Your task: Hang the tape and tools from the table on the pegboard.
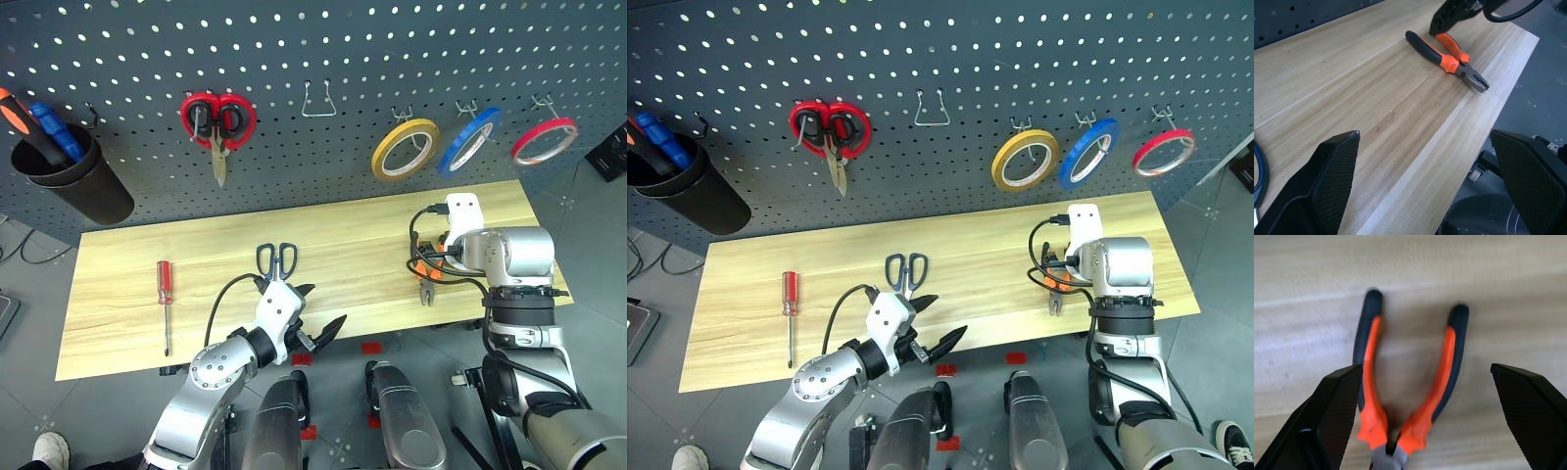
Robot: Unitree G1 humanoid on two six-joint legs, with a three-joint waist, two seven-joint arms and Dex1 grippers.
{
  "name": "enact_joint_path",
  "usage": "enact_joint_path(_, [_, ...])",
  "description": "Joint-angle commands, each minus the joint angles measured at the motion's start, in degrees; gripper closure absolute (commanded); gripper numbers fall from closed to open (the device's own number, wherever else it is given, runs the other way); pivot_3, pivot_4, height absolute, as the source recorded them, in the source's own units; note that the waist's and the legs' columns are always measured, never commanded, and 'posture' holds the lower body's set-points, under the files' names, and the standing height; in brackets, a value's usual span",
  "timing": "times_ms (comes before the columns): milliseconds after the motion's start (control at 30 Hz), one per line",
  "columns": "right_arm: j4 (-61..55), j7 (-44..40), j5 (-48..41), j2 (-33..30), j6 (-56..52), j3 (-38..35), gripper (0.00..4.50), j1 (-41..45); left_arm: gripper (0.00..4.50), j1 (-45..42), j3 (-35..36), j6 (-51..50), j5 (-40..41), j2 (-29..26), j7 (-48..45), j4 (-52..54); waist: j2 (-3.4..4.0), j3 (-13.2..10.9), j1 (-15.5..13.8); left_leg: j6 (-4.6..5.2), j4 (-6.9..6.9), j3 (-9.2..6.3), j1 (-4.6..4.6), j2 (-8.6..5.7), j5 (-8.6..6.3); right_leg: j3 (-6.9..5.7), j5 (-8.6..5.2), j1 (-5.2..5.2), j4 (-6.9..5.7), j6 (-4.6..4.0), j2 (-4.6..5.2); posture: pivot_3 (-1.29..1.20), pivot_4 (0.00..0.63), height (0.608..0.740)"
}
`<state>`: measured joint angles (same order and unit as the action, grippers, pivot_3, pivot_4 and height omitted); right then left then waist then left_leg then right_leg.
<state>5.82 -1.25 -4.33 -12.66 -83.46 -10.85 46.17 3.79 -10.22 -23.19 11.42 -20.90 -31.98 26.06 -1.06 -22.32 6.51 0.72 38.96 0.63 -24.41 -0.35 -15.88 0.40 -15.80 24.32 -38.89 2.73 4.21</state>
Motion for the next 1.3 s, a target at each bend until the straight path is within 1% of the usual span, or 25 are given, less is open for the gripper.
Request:
enact_joint_path(33, [-5.1, 1.7, 0.7, 2.0, -5.4, -3.2, 0.01, 0.5, 0.00, 0.6, 0.2, 1.1, 0.9, -0.2, -0.5, 0.7, 0.00, 0.0, 0.0, 0.00, 0.00, 0.00, -0.01, 0.00, 0.00, 0.00, 0.00, 0.01, 0.00, 0.00, 0.00, -0.16, 0.433, 0.740])
enact_joint_path(133, [-7.8, 2.5, 1.0, 4.4, -8.7, -4.7, 0.01, 0.7, 0.00, 0.8, 0.6, 1.1, 1.0, -0.4, -0.5, 0.7, 0.00, 0.0, 0.0, 0.00, -0.02, 0.00, -0.06, 0.00, 0.00, 0.00, 0.00, 0.06, 0.02, 0.00, 0.00, -0.16, 0.433, 0.740])
enact_joint_path(267, [-9.1, 2.9, 1.0, 5.6, -9.0, -4.6, 0.01, 0.1, 0.00, 1.0, 0.7, 1.0, 1.0, -0.3, -0.3, 0.8, 0.00, 0.0, 0.0, 0.00, -0.03, -0.01, -0.08, 0.00, 0.00, -0.01, 0.00, 0.08, 0.04, 0.00, 0.00, -0.16, 0.433, 0.740])
enact_joint_path(333, [-9.4, 2.8, 0.9, 5.7, -9.0, -4.2, 0.01, -0.4, 0.00, 1.1, 0.8, 0.9, 1.0, -0.2, -0.2, 0.9, 0.01, 0.0, 0.0, 0.00, -0.03, -0.01, -0.09, 0.00, 0.00, -0.01, 0.00, 0.08, 0.06, 0.00, 0.01, -0.15, 0.438, 0.740])
enact_joint_path(467, [-9.3, 1.6, 0.5, 4.3, -8.7, -1.1, 0.01, -2.3, 0.00, 1.5, 0.9, 0.9, 1.0, -0.3, 0.0, 1.2, 0.02, 0.0, 0.0, 0.00, -0.07, -0.03, -0.11, 0.00, 0.00, -0.04, 0.00, 0.10, 0.11, 0.00, 0.01, -0.14, 0.442, 0.740])
enact_joint_path(667, [-6.1, 1.1, 0.9, 3.6, -4.3, 1.2, 0.01, -3.7, 0.00, 2.0, 1.4, 0.5, 1.1, -0.6, 0.0, 1.9, 0.07, -0.1, 0.0, 0.00, -0.12, -0.02, -0.14, 0.00, 0.00, -0.03, 0.00, 0.14, 0.15, 0.00, 0.01, -0.13, 0.444, 0.740])
enact_joint_path(933, [0.4, 2.0, 1.3, 4.5, 0.9, 0.8, 0.01, -2.5, 0.00, 2.5, 1.6, 0.1, 1.0, -0.6, 0.2, 2.6, 0.09, -0.4, -0.1, 0.00, -0.12, -0.05, -0.18, 0.00, 0.00, -0.07, 0.00, 0.14, 0.23, 0.00, 0.01, -0.12, 0.449, 0.740])
enact_joint_path(1300, [11.9, 1.0, 1.5, 2.7, 11.0, 2.5, 0.01, 0.0, 0.00, 2.7, 1.4, -0.2, 0.9, -0.5, 0.5, 3.0, 0.08, -0.4, -0.1, -0.01, -0.12, -0.10, -0.22, 0.01, 0.01, -0.14, 0.01, 0.13, 0.25, -0.01, 0.02, -0.12, 0.447, 0.740])
